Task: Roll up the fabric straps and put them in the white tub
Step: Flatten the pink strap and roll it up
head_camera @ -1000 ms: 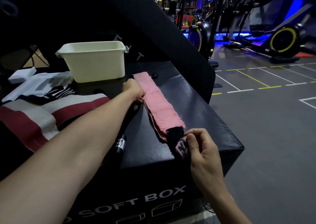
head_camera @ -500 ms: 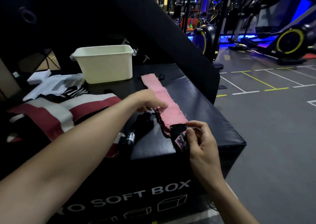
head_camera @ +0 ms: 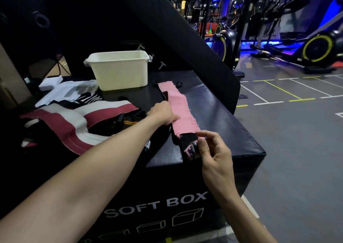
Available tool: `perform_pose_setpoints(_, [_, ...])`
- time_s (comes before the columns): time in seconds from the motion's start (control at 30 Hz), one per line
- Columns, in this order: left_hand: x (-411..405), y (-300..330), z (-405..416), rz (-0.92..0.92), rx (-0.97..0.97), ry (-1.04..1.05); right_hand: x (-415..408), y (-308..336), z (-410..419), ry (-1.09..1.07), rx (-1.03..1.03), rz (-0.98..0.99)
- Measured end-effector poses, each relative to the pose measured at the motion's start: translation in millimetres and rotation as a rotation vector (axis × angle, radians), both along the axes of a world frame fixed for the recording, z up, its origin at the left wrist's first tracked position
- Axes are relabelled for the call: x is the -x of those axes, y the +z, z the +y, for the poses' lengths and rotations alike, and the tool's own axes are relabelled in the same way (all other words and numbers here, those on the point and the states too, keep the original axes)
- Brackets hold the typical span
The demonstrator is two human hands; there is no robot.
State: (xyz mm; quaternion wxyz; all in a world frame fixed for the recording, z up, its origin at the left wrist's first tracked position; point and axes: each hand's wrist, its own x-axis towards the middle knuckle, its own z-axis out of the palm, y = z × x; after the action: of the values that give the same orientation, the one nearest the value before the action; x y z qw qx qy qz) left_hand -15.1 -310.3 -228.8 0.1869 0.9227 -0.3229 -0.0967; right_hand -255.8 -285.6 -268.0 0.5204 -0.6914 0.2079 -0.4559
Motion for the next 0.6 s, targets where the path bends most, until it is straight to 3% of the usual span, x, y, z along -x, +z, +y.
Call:
perform_pose_setpoints(0.23, [21.3,15.2,17.6,-0.152,-0.04,-0.107,1.5,0.5,-5.5,-0.062,-0.133,-0.089])
perform_pose_setpoints(0.43, [80.7,40.0,93.8,0.02,0.391,-0.477,0.2,0.7,-4.5,-0.077,-0.185,-0.147])
perform_pose_setpoints(0.6, [121.1,3.5,123.7,0.056,0.514,-0.476,-10.5,1.7,4.1,-0.096,-0.261,-0.19])
